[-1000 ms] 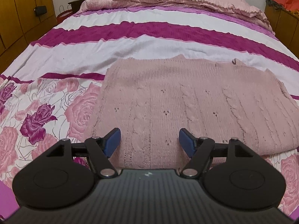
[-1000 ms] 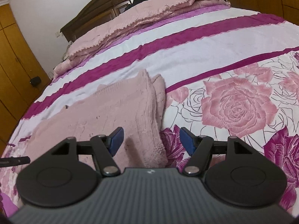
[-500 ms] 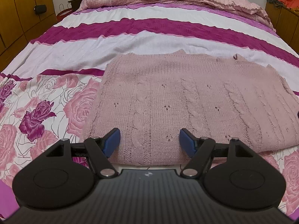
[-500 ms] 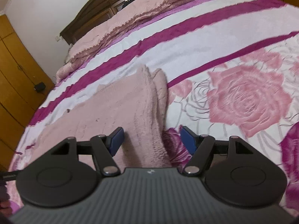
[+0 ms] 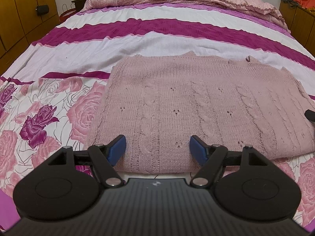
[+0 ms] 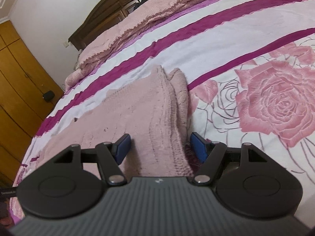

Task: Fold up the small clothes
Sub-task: 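Move the right gripper to the side edge of the folded cardigan, then grasp the side edge with the right gripper and fold it across the bundle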

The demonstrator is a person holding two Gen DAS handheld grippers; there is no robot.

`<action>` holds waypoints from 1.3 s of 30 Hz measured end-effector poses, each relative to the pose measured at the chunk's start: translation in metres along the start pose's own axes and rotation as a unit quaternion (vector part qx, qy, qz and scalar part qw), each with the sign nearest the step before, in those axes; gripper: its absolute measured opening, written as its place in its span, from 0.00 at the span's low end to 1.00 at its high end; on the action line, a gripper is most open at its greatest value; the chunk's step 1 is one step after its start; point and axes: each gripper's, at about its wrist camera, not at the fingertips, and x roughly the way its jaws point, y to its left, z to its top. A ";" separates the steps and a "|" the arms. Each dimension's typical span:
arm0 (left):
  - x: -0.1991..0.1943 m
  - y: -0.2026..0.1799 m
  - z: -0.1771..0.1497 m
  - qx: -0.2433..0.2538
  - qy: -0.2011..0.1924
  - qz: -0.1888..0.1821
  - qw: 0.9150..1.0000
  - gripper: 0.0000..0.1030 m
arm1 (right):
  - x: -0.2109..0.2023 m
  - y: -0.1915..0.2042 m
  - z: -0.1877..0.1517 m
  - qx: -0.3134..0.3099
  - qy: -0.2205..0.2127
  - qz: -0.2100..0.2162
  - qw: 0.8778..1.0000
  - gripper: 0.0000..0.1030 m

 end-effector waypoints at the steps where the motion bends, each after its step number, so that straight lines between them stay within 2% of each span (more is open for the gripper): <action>1: 0.000 0.000 0.000 0.000 0.000 0.000 1.000 0.76 | 0.000 0.000 -0.001 0.002 0.000 0.007 1.000 0.67; 9: 0.000 0.001 -0.001 0.000 0.000 0.000 1.000 0.77 | 0.002 0.000 -0.004 0.007 -0.007 0.020 1.000 0.66; 18: 0.000 0.002 -0.002 -0.001 0.001 0.000 1.000 0.77 | 0.002 0.001 -0.008 -0.002 -0.015 0.017 1.000 0.65; 21: -0.001 0.003 -0.003 -0.003 0.001 0.000 1.000 0.77 | 0.002 0.002 -0.007 0.000 -0.016 0.011 1.000 0.55; 23: -0.002 0.004 -0.003 -0.004 0.001 -0.001 1.000 0.77 | 0.002 -0.001 -0.005 0.016 -0.016 0.017 1.000 0.38; 26: -0.005 0.005 -0.004 -0.004 0.002 0.000 1.000 0.77 | 0.000 -0.008 -0.004 0.044 -0.016 0.035 0.998 0.32; 31: -0.011 0.011 -0.005 -0.011 0.000 0.002 1.000 0.77 | 0.000 -0.008 -0.006 0.055 -0.021 0.037 0.998 0.34; 34: -0.015 0.015 -0.007 -0.014 -0.002 0.004 1.000 0.77 | 0.001 -0.007 -0.007 0.061 -0.025 0.041 0.997 0.41; 39: -0.021 0.021 -0.009 -0.017 -0.004 0.008 1.000 0.77 | 0.002 -0.013 -0.007 0.082 -0.033 0.055 0.995 0.41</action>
